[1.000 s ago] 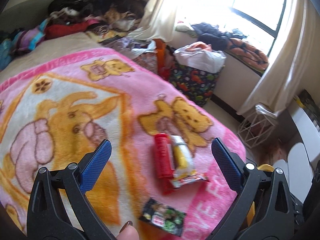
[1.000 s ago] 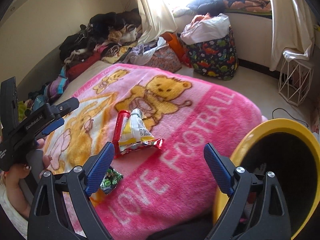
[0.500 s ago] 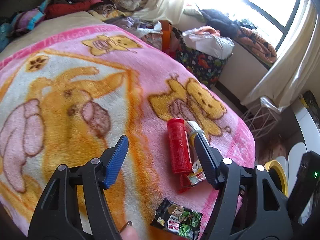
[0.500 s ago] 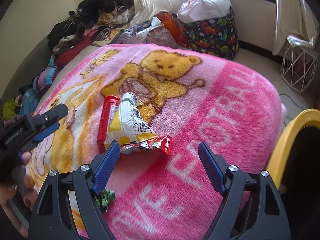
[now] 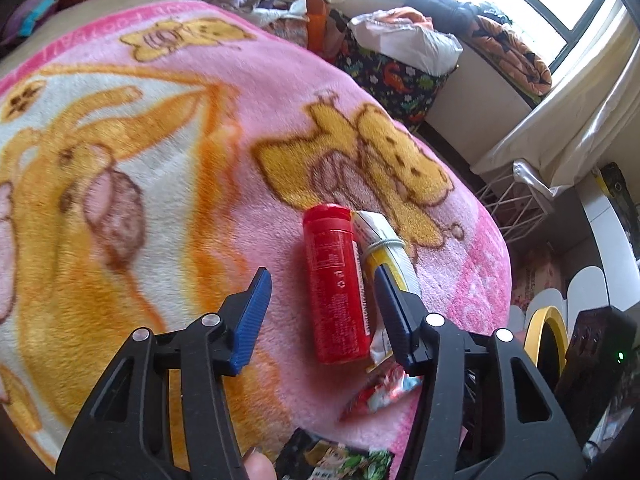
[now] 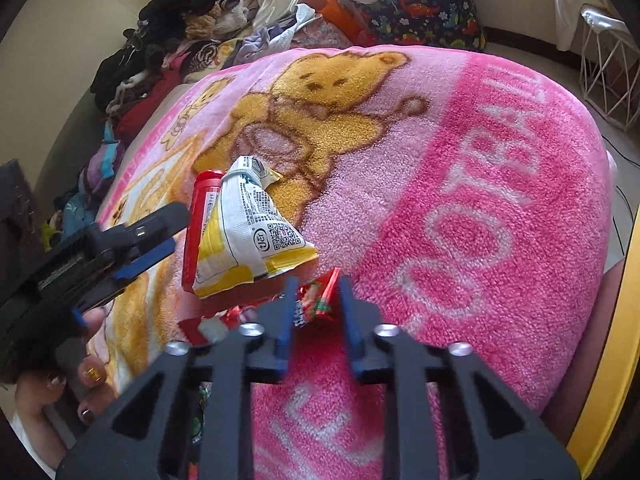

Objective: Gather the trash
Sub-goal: 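Grasp the red tube with the left tool while the right tool grasps the red wrapper, then carry the red tube and red wrapper over the yellow bin with both tools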

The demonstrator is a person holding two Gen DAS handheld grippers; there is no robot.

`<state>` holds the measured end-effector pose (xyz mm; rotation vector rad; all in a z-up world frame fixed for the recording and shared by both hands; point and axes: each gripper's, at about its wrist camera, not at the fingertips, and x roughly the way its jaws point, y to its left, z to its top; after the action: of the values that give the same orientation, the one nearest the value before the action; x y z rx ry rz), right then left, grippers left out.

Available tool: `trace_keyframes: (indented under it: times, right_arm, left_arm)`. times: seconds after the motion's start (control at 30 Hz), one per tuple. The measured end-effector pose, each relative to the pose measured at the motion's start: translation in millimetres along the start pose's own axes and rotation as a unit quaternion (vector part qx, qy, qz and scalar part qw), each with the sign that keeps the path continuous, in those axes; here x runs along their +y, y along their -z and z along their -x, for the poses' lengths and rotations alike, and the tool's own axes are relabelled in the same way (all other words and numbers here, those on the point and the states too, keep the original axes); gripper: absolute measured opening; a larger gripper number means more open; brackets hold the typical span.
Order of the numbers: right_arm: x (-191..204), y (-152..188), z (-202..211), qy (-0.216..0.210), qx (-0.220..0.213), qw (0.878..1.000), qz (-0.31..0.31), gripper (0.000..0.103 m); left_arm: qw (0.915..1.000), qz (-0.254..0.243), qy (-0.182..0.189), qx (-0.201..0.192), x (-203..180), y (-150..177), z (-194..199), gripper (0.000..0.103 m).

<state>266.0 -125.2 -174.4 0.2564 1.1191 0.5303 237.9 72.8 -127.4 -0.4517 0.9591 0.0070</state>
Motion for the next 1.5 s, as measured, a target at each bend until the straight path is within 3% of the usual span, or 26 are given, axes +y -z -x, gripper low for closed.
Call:
trace_keyframes:
  times: [0.07,0.37,0.47,1.1,1.5]
  right_arm:
    - [-0.2,1.7,4.7,-0.005,0.001,1.000,0.007,0.008]
    - [2.0,12.0,38.9,0.013,-0.034,0.998,0.052,0.007]
    - [-1.5,14.4,50.1,0.015,-0.046,0.997,0.054,0.007]
    - [-14.5,19.7,118.1,0.001,-0.114,0.992,0.051,0.006]
    - [-31.8,26.5,156.9,0.001,-0.148,0.988,0.033,0.006]
  left_arm:
    - [0.9999,0.006,0.005,0.011,-0.6,-0.1,-7.3,0.045]
    - [0.9992,0.003,-0.017,0.037,-6.3,0.3,-29.4,0.028]
    - [0.9992,0.003,-0.019,0.035,-6.0,0.7,-28.8,0.027]
    - [0.9979,-0.018,-0.011,-0.060,-22.3,18.6,47.7,0.027]
    - [0.9951,-0.055,0.025,-0.078,-65.6,29.0,72.9,0.027]
